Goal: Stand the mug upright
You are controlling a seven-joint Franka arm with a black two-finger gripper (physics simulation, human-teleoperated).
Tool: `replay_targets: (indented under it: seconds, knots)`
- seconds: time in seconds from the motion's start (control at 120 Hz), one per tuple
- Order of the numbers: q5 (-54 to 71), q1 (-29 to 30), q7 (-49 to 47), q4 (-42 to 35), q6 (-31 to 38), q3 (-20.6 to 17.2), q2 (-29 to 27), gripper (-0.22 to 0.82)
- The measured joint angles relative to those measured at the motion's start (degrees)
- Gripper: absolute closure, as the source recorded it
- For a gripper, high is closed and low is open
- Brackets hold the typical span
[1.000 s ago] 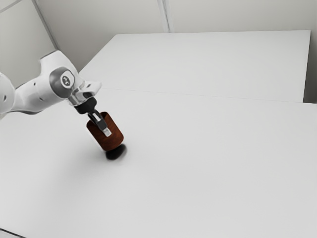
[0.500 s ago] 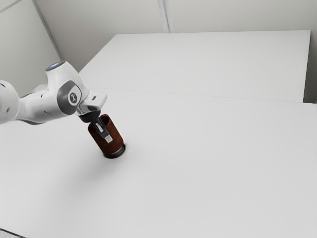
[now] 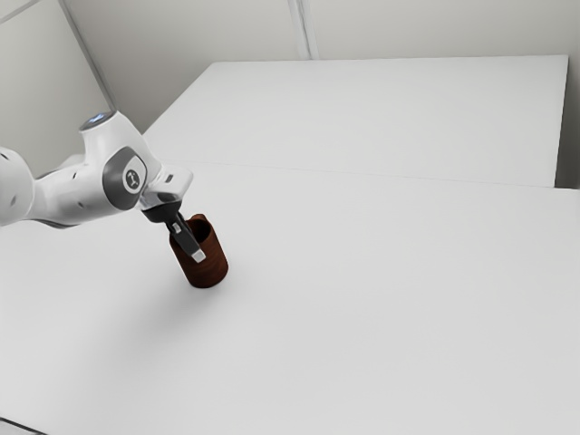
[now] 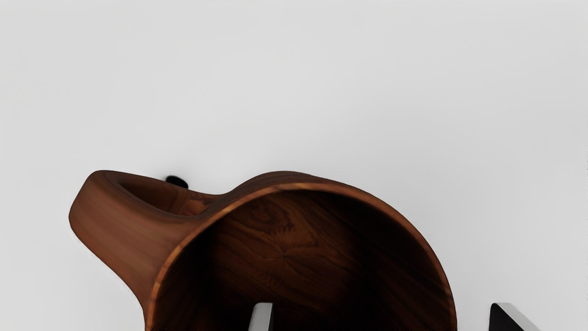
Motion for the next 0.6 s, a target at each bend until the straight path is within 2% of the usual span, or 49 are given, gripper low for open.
replay_targets:
  seconds: [0.133, 0.242, 0.475, 0.508, 0.6]
  knots:
    - [0.5, 0.1, -0.9, 2.8, -3.4, -0.2, -1.4, 0.05]
    - [3.2, 0.7, -5.9, 6.8, -8.7, -0.8, -3.0, 0.03]
    - [9.7, 0.8, -18.7, 21.1, -19.9, -3.1, -3.1, 0.01]
    - [10.3, -0.7, -20.2, 23.7, -21.7, -2.2, -2.9, 0.01]
    - [11.3, -13.2, -24.6, 30.4, -27.1, 8.6, -1.4, 0.01]
